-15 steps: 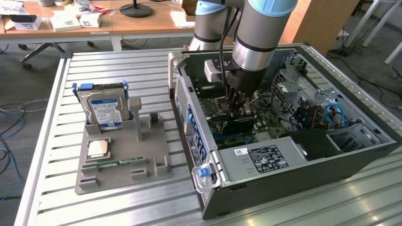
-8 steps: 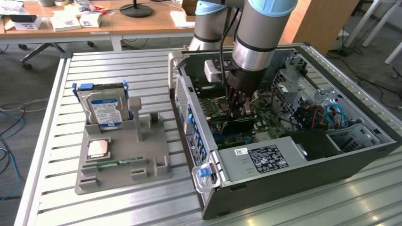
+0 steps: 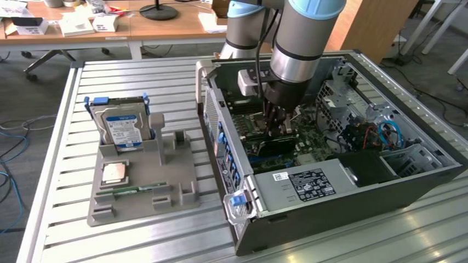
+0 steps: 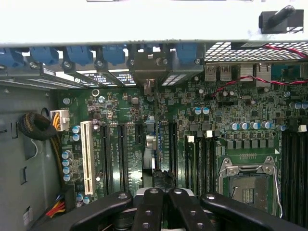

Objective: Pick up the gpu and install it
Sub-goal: 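Press down on the gpu until it lock into place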

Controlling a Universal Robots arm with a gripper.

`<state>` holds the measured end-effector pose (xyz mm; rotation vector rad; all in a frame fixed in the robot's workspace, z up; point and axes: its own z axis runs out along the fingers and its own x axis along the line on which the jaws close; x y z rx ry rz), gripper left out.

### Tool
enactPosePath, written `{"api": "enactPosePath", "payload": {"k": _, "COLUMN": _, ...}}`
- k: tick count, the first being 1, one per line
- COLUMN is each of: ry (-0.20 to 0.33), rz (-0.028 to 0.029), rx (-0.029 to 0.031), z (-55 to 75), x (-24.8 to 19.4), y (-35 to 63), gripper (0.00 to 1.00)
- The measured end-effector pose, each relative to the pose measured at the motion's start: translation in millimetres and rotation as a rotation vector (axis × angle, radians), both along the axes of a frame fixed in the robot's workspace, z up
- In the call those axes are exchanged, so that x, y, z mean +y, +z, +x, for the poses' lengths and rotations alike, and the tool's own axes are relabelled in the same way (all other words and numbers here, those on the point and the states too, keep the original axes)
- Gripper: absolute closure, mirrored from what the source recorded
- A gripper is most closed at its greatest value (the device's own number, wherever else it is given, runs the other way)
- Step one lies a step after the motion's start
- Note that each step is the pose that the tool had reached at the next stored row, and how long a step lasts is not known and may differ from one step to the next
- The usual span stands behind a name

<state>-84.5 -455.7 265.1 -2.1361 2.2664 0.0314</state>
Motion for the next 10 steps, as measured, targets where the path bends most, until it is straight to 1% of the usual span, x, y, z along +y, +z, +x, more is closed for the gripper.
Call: {"api": "enactPosePath", "payload": {"k": 10, "ry": 0.0, "rz": 0.0001, "rx": -0.0001, "z": -0.1, "x": 0.0, "y": -0.3, "gripper": 0.89}}
